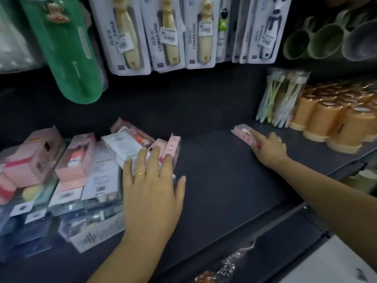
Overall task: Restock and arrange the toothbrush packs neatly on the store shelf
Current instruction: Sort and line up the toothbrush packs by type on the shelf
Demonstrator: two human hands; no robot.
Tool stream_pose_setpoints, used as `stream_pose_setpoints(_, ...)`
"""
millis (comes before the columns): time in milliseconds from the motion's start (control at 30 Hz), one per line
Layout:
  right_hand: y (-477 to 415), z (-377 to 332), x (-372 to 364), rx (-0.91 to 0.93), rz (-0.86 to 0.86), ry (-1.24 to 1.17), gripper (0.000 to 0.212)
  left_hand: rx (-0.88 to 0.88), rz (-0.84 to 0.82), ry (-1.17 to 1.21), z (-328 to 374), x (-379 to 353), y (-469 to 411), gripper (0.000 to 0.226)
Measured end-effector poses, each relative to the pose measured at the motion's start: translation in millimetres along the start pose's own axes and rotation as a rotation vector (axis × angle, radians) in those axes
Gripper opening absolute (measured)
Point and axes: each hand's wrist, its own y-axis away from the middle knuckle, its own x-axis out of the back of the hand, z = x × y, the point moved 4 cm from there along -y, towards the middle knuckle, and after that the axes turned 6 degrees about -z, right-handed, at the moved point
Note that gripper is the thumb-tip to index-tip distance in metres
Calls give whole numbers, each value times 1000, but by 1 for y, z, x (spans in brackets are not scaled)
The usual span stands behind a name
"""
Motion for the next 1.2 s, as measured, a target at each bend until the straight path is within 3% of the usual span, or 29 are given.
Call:
stream_pose_setpoints(133, -31, 35, 6, 0, -27, 35, 52, 46, 4, -35, 8, 0, -39, 51)
stream_pose_setpoints(267, -36, 37, 16, -73, 26, 49, 57, 270, -292, 15, -22, -12, -48, 64)
stream_pose_setpoints(367, -6, -23, 18, 141, 128, -132, 64, 318, -333, 151, -31, -14, -35, 63)
stream_pose_setpoints(433, 26, -85, 15, 405, 25, -365, 63, 302, -351, 199, -28, -11, -28, 60)
stream_pose_setpoints(500, 55, -144, 3, 566, -200, -541, 60, 306, -371, 208, -27, -7, -23, 58)
stream_pose_setpoints(567, 70, -185, -11, 591, -375, -584, 59, 327, -361, 228, -33, -3, -17, 57)
stream_pose_setpoints(667, 74, -208, -31, 525, -467, -545, 58, 365, -318, 316, -40, 1, -6, 52)
stream_pose_setpoints(833, 78, -201, -31, 461, -450, -674, 45, 320, -263, 250, -27, 5, -2, 45)
stream_pose_setpoints(1000, 77, -170, -18, 473, -418, -573, 59, 218, -359, 180, 7, -12, -4, 55)
stream_pose_setpoints(1100, 75, -135, -4, 539, -295, -448, 71, 168, -459, 164, 31, -26, 2, 78)
stream_pose_setpoints(1200, 66, -89, 12, 550, -87, -223, 73, 166, -410, 185, 44, -28, 6, 80)
